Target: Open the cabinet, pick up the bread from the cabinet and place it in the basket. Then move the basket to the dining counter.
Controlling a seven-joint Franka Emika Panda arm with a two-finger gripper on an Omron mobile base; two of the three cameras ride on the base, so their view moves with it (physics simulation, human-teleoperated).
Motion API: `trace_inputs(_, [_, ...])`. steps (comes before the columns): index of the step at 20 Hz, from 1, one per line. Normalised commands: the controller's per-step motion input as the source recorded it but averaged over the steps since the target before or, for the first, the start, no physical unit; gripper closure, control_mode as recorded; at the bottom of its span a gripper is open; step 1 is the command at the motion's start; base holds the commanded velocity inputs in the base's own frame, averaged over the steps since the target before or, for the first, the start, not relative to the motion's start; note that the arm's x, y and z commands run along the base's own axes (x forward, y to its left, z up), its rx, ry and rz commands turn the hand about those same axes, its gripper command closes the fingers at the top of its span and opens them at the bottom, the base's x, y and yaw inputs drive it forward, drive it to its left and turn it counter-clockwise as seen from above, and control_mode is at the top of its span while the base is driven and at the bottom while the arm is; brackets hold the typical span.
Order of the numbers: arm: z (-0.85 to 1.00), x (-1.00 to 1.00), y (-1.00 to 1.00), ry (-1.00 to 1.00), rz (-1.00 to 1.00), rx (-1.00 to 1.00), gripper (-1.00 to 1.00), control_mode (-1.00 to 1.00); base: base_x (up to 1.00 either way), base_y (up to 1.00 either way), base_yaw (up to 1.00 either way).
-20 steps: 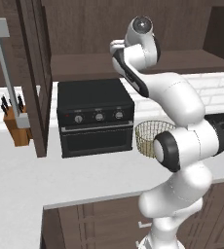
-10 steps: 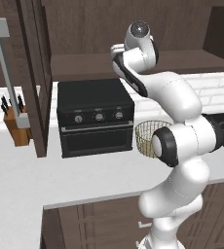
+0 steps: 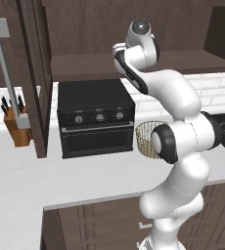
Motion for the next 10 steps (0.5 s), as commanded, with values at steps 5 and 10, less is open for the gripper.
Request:
trace_inputs(5, [-0.25, 0.00, -0.05, 0.01, 0.00, 0.00, -1.00, -1.00, 0.00, 0.00, 0.00])
trace_inputs(10, [-0.15, 0.11, 0.00, 0.00, 0.00, 0.00, 1.00, -1.00, 0.00, 0.00, 0.00])
